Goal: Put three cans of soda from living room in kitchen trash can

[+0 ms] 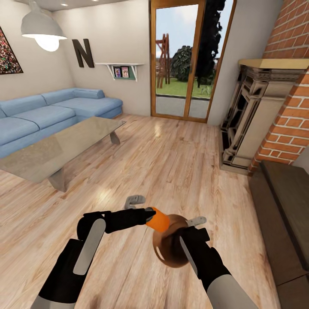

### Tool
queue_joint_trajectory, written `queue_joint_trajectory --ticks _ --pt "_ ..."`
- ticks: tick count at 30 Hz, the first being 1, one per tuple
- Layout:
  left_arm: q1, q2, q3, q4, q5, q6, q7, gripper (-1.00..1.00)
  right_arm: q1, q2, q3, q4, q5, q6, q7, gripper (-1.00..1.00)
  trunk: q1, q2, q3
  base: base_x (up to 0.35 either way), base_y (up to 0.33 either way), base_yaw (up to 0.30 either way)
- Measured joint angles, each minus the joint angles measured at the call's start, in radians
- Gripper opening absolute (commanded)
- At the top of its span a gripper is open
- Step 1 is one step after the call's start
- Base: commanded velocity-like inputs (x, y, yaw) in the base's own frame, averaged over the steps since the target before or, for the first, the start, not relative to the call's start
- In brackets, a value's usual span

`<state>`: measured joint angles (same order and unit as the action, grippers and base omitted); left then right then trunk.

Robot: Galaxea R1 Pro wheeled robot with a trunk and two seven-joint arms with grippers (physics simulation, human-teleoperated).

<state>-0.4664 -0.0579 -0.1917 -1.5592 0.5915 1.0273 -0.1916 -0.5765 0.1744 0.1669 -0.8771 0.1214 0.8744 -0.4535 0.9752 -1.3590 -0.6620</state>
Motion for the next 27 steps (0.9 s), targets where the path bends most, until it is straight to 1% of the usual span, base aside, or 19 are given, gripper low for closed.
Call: queue_joint_trajectory --ticks 9,11,15,16,19,23,27 --pt "-0.001 -0.004 -0.001 0.036 -0.006 -0.039 0.005 -1.00 0.000 0.000 0.008 -0.001 0.002 0.002 0.000 -1.00 0.000 0.000 0.000 0.000 0.000 0.000" --pt "-0.001 -0.004 -0.001 0.056 -0.010 -0.054 0.008 -1.00 0.000 0.000 0.016 -0.001 0.000 0.002 0.000 -1.00 0.000 0.000 0.000 0.000 0.000 0.000" --pt "-0.002 -0.005 -0.001 0.090 -0.014 -0.082 0.013 -1.00 0.000 0.000 0.019 -0.002 -0.014 0.002 0.000 -1.00 0.000 0.000 0.000 0.000 0.000 0.000" --pt "-0.002 -0.005 0.000 0.117 -0.018 -0.096 0.016 -1.00 0.000 0.000 0.020 -0.002 -0.018 0.003 -0.001 -1.00 0.000 0.000 0.000 0.000 0.000 0.000" --pt "-0.003 -0.005 -0.001 0.171 -0.014 -0.125 0.020 -1.00 0.000 0.000 0.021 -0.003 -0.025 0.003 -0.001 -1.00 0.000 0.000 0.000 0.000 0.000 0.000" --pt "-0.004 -0.005 0.000 0.199 -0.012 -0.144 0.022 -1.00 0.000 0.000 0.022 -0.003 -0.024 0.005 -0.001 -1.00 0.000 0.000 0.000 0.000 0.000 0.000" --pt "-0.004 -0.005 0.000 0.209 -0.011 -0.151 0.022 -1.00 0.000 0.000 0.023 -0.003 -0.027 0.004 -0.001 -1.00 0.000 0.000 0.000 0.000 0.000 0.000"
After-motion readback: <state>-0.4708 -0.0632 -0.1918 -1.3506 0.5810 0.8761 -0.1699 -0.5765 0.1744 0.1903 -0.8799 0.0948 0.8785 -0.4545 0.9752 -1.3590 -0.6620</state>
